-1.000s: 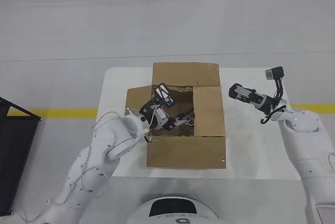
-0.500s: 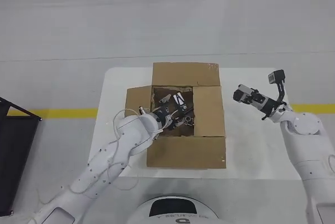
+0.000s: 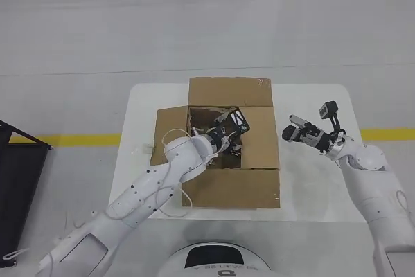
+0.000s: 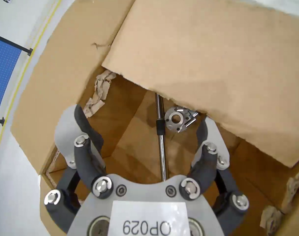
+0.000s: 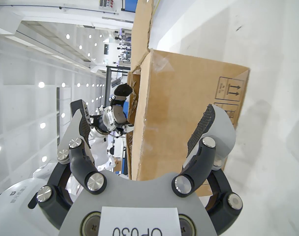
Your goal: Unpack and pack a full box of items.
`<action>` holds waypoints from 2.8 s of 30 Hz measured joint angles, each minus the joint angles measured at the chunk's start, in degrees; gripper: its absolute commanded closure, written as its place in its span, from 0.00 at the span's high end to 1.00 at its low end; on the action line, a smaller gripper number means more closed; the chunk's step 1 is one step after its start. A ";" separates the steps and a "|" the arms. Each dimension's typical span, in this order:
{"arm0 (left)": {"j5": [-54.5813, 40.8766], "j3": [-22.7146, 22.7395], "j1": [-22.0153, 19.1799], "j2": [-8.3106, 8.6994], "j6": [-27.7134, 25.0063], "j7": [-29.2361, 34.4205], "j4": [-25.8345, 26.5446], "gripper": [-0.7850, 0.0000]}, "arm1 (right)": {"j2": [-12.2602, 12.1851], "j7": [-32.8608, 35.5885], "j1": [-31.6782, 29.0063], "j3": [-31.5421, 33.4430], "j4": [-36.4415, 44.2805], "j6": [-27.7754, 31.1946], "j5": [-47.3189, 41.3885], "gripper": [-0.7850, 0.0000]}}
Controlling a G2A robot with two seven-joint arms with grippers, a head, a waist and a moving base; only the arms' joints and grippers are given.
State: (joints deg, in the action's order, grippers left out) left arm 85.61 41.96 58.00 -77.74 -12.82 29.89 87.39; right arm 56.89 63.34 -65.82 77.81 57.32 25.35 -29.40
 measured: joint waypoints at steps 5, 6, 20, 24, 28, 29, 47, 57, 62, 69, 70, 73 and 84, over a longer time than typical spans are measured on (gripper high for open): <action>4.67 0.46 2.68 0.13 4.65 -11.68 4.21 1.00 | 0.80 3.40 1.76 -2.02 -2.75 0.10 -3.32 1.00; 5.73 0.39 3.01 0.16 4.91 -12.90 4.90 1.00 | 0.93 4.02 1.95 -2.30 -3.18 0.16 -3.97 1.00; 5.94 -6.80 -4.80 -4.36 4.74 -11.31 2.16 1.00 | 0.43 20.79 -0.74 5.47 -3.58 -5.19 -26.04 1.00; 2.63 -9.87 -8.46 -6.97 5.25 -9.36 -1.85 1.00 | -1.24 21.43 -4.89 13.68 1.08 -5.83 -26.82 1.00; -0.98 -12.80 -12.09 -9.93 5.71 -6.73 -6.96 1.00 | -2.54 21.95 -10.80 23.04 7.67 -6.35 -28.34 1.00; -2.12 -13.64 -13.10 -10.89 5.88 -5.93 -8.76 1.00 | -2.76 22.10 -12.77 25.76 9.75 -6.50 -28.89 1.00; -5.44 -16.52 -20.60 -19.87 9.13 -5.00 -25.25 1.00 | -2.07 23.32 -15.57 27.81 18.35 -7.73 -19.42 1.00; -2.58 -5.21 -15.35 -15.92 10.51 -7.24 -17.47 1.00 | -2.39 24.30 -8.78 22.04 9.48 -10.53 -11.70 1.00; 1.53 3.40 -7.33 -12.20 8.31 -5.95 -5.15 1.00 | -2.66 24.60 -7.13 20.15 5.93 -12.05 -8.04 1.00; 6.07 15.09 5.14 -8.35 4.13 -3.81 10.75 1.00 | -2.77 21.20 -4.30 16.24 2.41 -13.16 -0.62 1.00; 6.20 16.69 6.50 -7.96 3.61 -3.73 12.24 1.00 | -2.73 20.49 -3.88 15.51 1.98 -13.31 0.56 1.00; 6.00 21.87 10.61 -6.86 1.64 -3.73 16.40 1.00 | -2.51 18.88 -2.46 12.87 0.85 -14.00 3.74 1.00; 2.95 33.70 21.65 -4.52 -3.32 -5.19 23.32 1.00 | -2.46 16.53 1.01 10.09 0.96 -14.07 5.71 1.00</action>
State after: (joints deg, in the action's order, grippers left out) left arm 88.56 75.66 79.65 -82.26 -16.13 24.70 110.71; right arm 54.43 79.88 -64.81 87.90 58.28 11.28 -23.69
